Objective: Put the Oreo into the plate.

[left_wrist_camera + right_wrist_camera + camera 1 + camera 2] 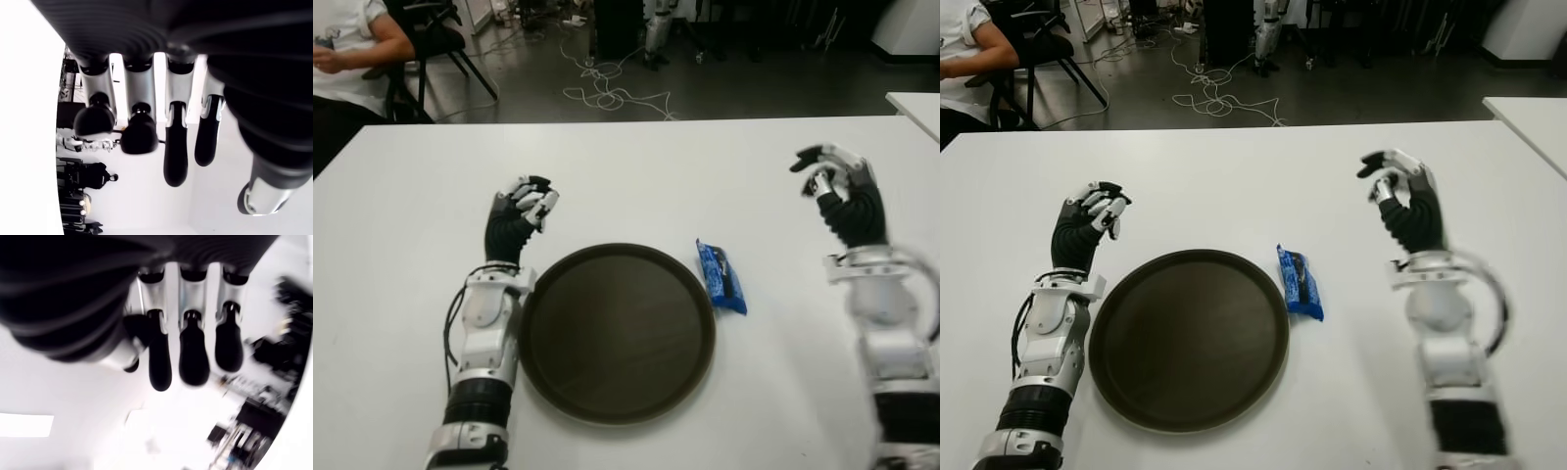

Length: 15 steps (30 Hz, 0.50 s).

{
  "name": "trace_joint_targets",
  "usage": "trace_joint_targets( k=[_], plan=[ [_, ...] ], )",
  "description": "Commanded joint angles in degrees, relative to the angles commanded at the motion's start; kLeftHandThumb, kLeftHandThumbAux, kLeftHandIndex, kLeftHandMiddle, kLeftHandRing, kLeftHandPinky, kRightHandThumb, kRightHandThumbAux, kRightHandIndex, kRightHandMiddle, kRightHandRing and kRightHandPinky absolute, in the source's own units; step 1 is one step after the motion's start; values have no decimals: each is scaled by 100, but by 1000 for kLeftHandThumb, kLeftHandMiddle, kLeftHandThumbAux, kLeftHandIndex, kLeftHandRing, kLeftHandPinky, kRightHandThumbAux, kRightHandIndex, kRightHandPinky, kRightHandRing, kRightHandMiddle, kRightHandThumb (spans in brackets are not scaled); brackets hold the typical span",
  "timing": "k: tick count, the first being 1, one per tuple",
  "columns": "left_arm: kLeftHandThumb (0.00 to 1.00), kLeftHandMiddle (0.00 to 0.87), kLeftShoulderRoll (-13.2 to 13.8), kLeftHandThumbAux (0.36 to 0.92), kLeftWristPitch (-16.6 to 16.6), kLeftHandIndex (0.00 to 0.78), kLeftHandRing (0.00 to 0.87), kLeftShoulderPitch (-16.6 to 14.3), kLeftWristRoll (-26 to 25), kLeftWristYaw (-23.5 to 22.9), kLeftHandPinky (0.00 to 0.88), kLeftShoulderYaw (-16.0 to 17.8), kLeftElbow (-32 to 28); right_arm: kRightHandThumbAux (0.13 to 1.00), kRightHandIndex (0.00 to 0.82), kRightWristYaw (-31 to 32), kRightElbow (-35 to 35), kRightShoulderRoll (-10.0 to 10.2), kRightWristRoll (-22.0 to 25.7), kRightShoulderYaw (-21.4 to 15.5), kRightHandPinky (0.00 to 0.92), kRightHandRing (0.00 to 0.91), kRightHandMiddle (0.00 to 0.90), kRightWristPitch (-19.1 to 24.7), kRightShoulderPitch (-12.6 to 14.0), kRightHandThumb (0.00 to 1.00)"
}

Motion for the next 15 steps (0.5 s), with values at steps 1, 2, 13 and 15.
trace_joint_targets(
  k=[1,2,13,15],
  plan=[
    [851,508,1,668,-21,412,777,-4,16,7,798,-2,12,566,165,61,86,-136,-63,28,123,182,236,-99,-65,607],
    [851,509,3,667,-37,411,779,-6,22,9,802,0,23,539,118,222,266,-368,-92,47,78,124,181,-194,-234,542],
    [850,506,-25,668,-79,411,775,-19,-86,-80,793,49,71,270,1,1355,506,-1530,-503,533,1,2,3,-230,-529,335],
    [850,506,-26,668,-67,411,775,-16,-71,-57,793,51,66,236,0,1573,466,-1680,-573,625,0,0,1,-171,-597,334]
  ],
)
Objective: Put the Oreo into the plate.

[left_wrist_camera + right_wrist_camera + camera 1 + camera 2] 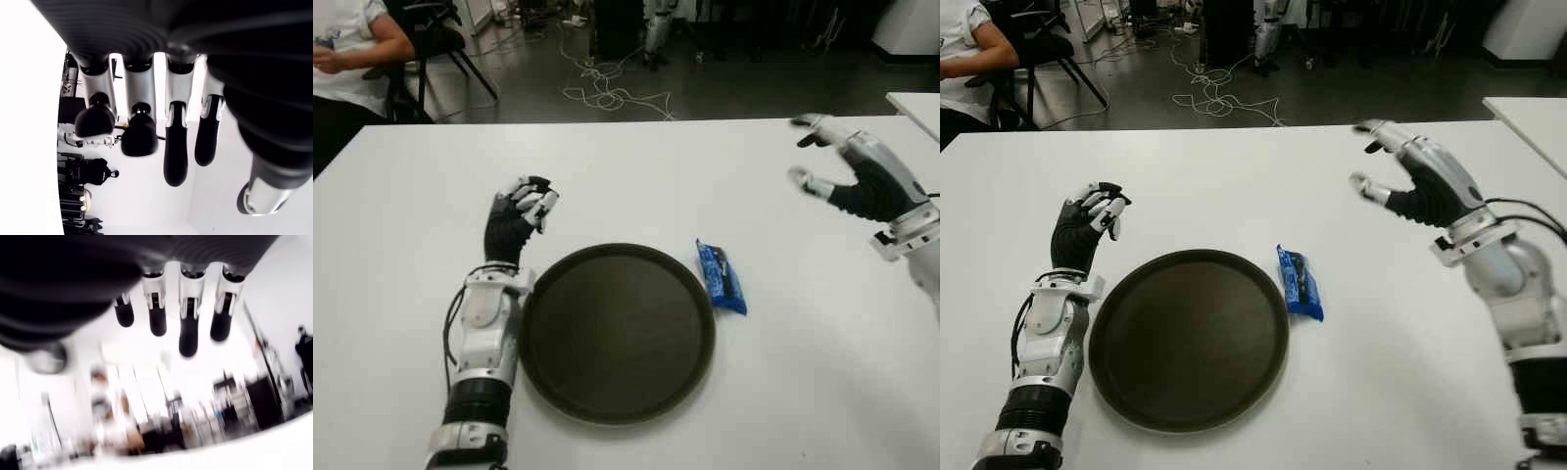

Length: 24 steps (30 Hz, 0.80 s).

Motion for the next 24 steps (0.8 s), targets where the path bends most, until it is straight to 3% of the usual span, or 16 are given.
trace_joint_targets(
  k=[5,9,18,24],
  plan=[
    [850,507,5,668,4,411,775,2,20,11,794,-3,-4,186,0,156,-51,-105,-72,75,0,0,0,50,-62,361],
    [850,508,22,668,45,411,773,19,35,-12,793,-29,-47,180,0,629,-471,-297,-466,379,0,0,0,342,-147,356],
    [851,512,20,667,114,411,779,54,18,1,809,-32,-104,179,0,1504,-475,-255,-573,930,0,0,0,748,-524,352],
    [851,508,21,667,156,412,777,60,-26,-35,799,-27,-133,166,0,2011,-271,-310,-554,1200,0,0,0,725,-804,369]
  ],
)
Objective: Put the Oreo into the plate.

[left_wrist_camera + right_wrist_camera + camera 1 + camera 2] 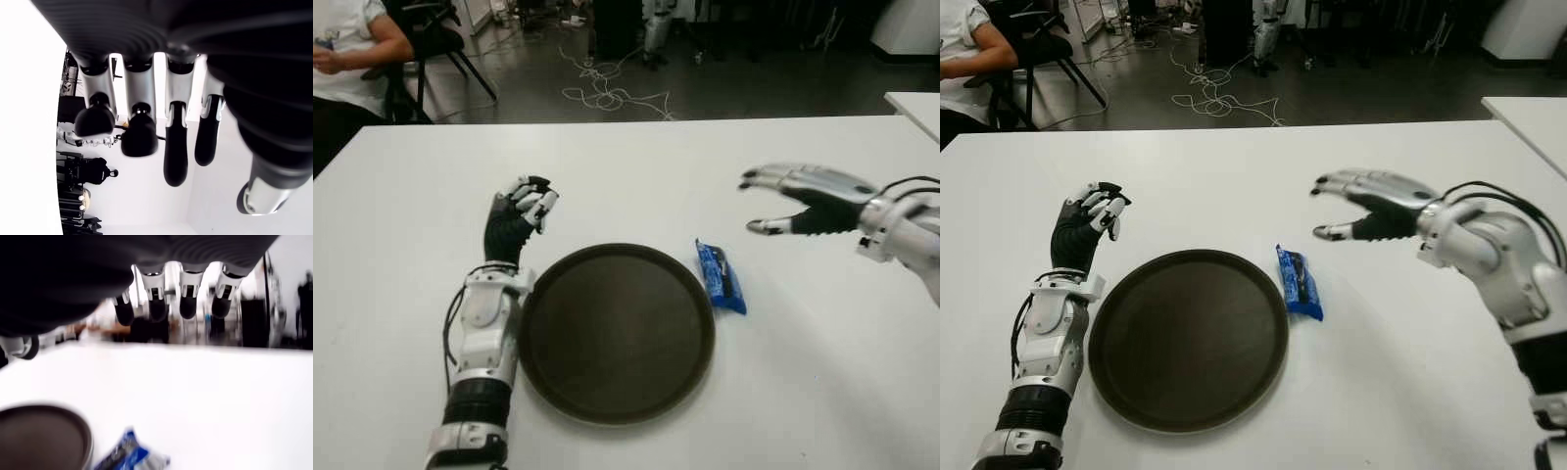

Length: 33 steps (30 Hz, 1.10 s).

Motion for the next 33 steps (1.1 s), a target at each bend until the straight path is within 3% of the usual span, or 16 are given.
trace_joint_targets(
  k=[13,33],
  plan=[
    [851,509,10,667,-104,411,776,21,56,-14,799,-22,-15,159,0,491,245,183,325,202,0,0,0,-109,-207,358],
    [858,522,78,658,-378,427,776,-54,352,58,821,-67,259,230,0,-258,477,690,251,228,0,0,0,-73,3,349]
  ],
)
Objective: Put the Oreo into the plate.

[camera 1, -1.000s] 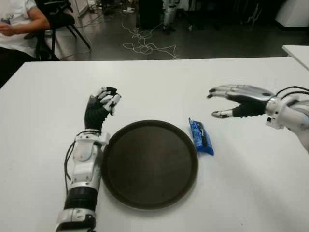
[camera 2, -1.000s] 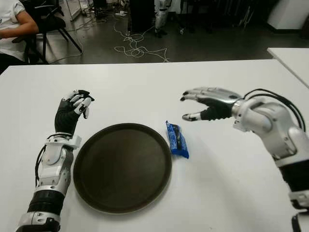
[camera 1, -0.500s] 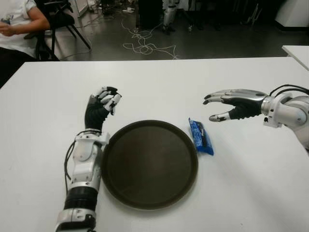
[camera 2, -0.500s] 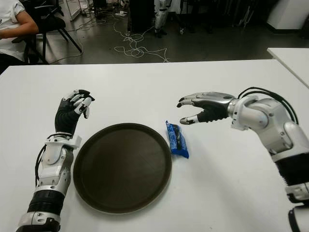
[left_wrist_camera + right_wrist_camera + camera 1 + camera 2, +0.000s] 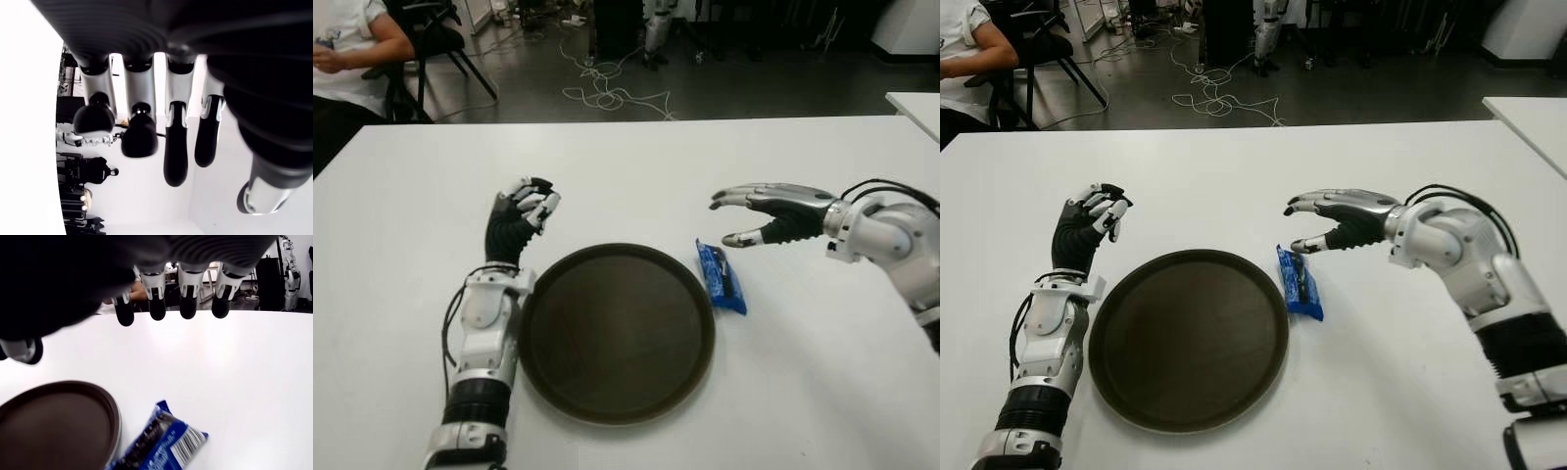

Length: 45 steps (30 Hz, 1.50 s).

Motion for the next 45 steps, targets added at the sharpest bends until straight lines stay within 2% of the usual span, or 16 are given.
trace_joint_targets(
  k=[5,10,21,35,39,41,44,45],
  plan=[
    [859,536,-1,657,-22,426,777,-6,29,16,817,0,20,251,0,-86,23,77,74,-32,0,0,0,21,39,338],
    [859,532,-14,656,-21,427,779,-21,-17,-21,818,15,50,266,0,-112,58,87,139,-49,0,0,0,-23,53,383],
    [858,533,-7,658,-45,422,789,-69,-176,-201,832,43,134,216,0,502,83,-191,393,3,0,0,0,-177,-70,495],
    [859,537,-16,656,-70,427,774,-70,-107,-113,811,34,142,228,0,593,339,-278,308,43,0,0,0,-286,-174,571],
    [858,535,-11,658,-87,423,782,-82,-144,-157,822,35,170,249,0,624,425,-264,353,49,0,0,0,-308,-196,561],
    [858,531,-12,658,-111,423,786,-90,-155,-169,826,36,193,301,0,610,571,-223,423,39,0,0,0,-369,-218,472],
    [858,528,-5,658,-125,424,787,-91,-161,-176,828,38,202,342,0,422,804,-114,404,28,0,0,0,-444,-239,398],
    [858,526,-4,658,-129,425,785,-91,-156,-173,828,37,205,377,0,339,878,-74,380,24,0,0,0,-461,-245,330]
  ],
)
